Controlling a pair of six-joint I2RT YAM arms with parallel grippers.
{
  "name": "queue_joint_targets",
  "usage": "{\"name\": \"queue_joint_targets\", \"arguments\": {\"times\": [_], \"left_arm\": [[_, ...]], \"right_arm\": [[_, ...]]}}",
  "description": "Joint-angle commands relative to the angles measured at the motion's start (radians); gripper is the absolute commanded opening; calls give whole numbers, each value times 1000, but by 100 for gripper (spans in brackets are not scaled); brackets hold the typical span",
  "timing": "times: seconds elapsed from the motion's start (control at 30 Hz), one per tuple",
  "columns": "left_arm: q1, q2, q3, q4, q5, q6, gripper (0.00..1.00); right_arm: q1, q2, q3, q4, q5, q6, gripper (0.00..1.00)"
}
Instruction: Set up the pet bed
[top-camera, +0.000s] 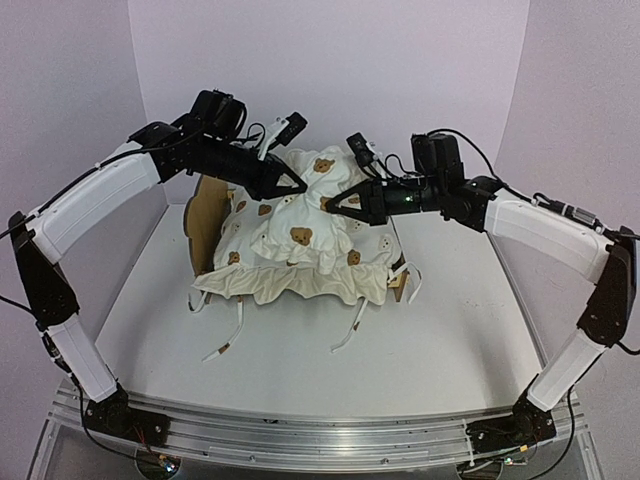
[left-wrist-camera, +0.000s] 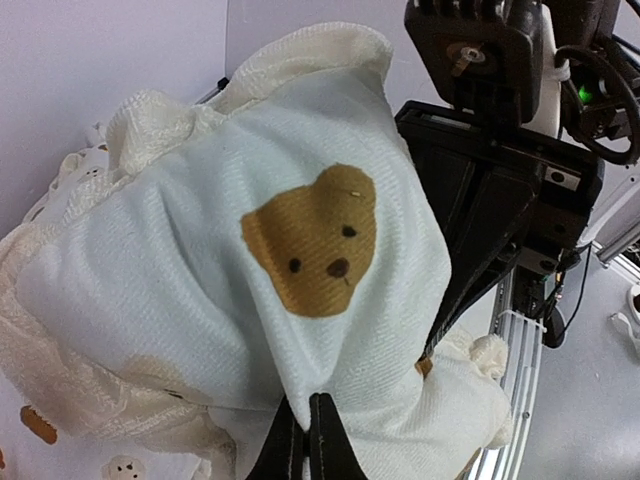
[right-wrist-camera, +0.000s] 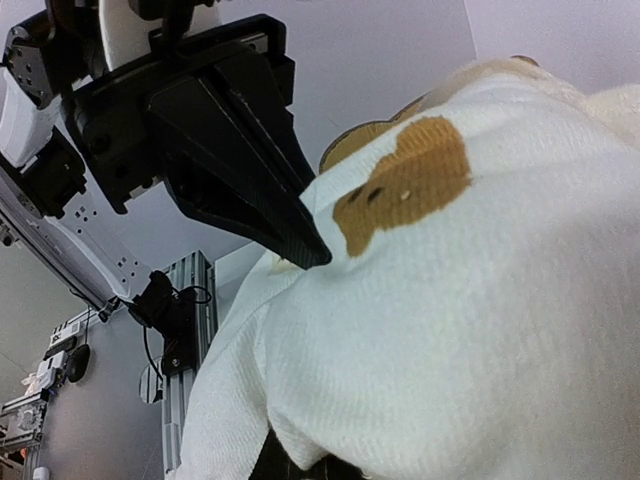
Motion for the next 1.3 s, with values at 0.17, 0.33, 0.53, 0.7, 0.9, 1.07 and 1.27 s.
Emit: {"name": "queue_joint_targets", "arguments": {"times": [0.17, 0.33, 0.53, 0.7, 0.9, 1.07, 1.27], "left_arm": [[55, -32, 25, 30, -399, 121, 0], [188, 21, 56, 15, -487, 192, 0], [261, 101, 122, -51, -524, 130, 0], [294, 138, 94, -28, -540, -68, 0], [296, 217, 189, -30, -585, -76, 0], [296, 277, 210, -62, -621, 66, 0], [296, 296, 192, -37, -666, 188, 7]], "right_arm": [[4, 61, 66, 6, 343, 131, 51], [3, 23, 21, -33, 433, 133, 70], [3, -17, -19, -64, 445, 122, 71], [3, -36, -44, -68, 442, 118, 71], [4, -65, -69, -68, 424, 106, 72], [5, -83, -84, -68, 421, 99, 72], [4, -78, -80, -68, 408, 98, 73]]}}
